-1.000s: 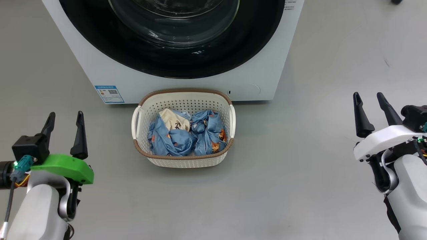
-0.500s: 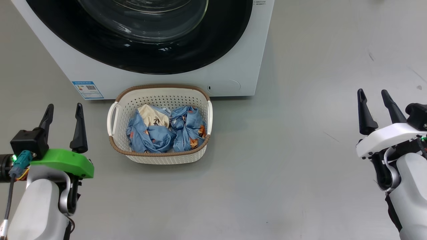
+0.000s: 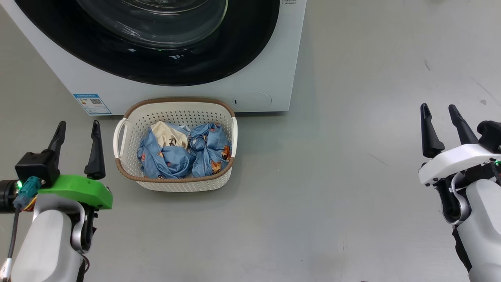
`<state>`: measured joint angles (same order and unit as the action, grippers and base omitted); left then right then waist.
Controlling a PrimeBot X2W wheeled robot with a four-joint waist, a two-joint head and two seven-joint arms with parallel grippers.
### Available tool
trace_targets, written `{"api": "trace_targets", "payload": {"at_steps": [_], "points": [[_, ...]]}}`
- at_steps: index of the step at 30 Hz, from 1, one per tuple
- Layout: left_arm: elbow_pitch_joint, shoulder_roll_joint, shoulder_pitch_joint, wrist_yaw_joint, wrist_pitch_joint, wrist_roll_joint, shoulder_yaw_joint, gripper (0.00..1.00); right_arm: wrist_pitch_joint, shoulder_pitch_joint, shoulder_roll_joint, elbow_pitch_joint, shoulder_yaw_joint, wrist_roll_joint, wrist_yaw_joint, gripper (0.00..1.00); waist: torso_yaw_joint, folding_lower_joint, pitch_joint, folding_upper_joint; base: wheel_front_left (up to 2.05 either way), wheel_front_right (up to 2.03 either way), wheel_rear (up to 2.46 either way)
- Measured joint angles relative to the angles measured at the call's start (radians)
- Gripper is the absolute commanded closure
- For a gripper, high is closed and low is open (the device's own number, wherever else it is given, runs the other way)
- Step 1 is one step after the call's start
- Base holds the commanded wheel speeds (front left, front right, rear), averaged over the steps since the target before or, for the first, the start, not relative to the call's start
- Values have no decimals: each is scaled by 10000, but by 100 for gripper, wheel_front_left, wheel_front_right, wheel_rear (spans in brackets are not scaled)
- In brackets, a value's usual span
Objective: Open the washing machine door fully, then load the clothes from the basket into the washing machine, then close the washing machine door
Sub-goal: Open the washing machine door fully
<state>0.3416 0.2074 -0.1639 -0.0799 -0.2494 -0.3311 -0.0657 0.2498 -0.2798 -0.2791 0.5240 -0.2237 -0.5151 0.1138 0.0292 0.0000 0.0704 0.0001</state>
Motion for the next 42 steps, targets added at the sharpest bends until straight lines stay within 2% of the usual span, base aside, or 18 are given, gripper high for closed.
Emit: {"api": "trace_targets", "payload": {"at_steps": [29, 42], "points": [[-385, -286, 47, -163, 0, 330, 188, 0, 0, -9, 84, -357, 430, 284, 29, 0, 74, 0, 25, 0, 1, 1, -2], [-637, -395, 62, -234, -27, 403, 186, 0, 2, -924, 4, -970, 838, 305, 27, 0, 303, 0, 300, 0, 0, 0, 0]]}}
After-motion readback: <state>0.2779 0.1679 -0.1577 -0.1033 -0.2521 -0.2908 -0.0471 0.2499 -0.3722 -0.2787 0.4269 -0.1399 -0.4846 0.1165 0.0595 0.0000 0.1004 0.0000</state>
